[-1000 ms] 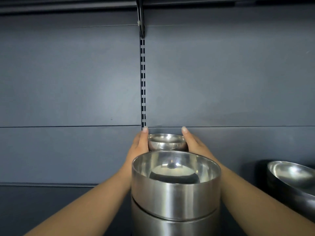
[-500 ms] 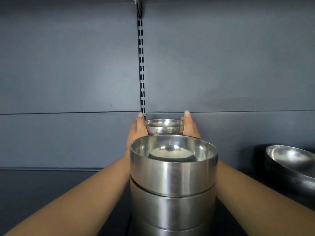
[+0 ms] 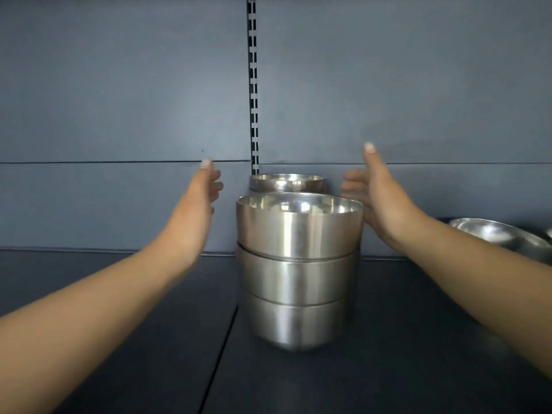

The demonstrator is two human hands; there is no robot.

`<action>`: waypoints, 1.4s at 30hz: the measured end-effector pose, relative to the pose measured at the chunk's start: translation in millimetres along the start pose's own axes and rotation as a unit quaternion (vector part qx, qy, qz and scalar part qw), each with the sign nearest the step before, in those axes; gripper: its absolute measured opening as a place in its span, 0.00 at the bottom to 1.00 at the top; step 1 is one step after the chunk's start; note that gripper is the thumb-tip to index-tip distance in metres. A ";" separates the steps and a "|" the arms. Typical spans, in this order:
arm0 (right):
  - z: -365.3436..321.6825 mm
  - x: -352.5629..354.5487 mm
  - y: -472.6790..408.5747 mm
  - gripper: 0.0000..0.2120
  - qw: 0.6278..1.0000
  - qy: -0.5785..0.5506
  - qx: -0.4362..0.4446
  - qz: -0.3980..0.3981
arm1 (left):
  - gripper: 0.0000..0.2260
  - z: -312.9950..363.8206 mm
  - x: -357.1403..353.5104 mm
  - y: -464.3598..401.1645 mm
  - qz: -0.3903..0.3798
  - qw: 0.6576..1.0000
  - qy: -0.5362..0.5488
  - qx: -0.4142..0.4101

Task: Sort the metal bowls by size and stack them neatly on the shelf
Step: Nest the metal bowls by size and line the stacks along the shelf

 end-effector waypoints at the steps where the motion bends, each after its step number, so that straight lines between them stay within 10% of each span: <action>1: 6.2 -5.2 16.4 0.28 0.999 -0.011 -0.006 -0.031 | 0.26 -8.6 -0.1 9.6 -0.006 1.000 0.002 0.019; 8: 24.1 -41.5 61.8 0.46 0.994 -0.035 0.037 -0.095 | 0.47 -27.7 -49.5 62.3 -0.110 0.993 0.027 0.033; 20: 7.0 -45.4 94.2 0.49 0.993 0.074 0.062 -0.069 | 0.26 -15.7 -46.3 82.9 -0.040 0.999 0.024 0.012; 27: 12.4 -40.3 112.4 0.25 0.991 0.085 0.037 -0.097 | 0.40 -10.4 -38.7 93.8 -0.061 0.997 -0.047 0.019; 34: 7.5 39.4 173.2 0.10 0.981 0.187 0.053 -0.010 | 0.15 34.8 -46.2 178.5 0.105 0.975 -0.168 -0.101; 42: 18.4 174.2 260.9 0.06 0.976 0.203 0.045 0.071 | 0.06 28.4 -194.6 228.9 -0.018 0.948 -0.307 -0.082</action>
Point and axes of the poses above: each hand's wrist, its own y-axis away from the middle knuckle, its own x-axis out of the back of the hand, z = x × y, the point moved 7 cm from there along -y, towards the middle knuckle, and after that the axes turned 11 degrees about -z, right-handed, at the moved point
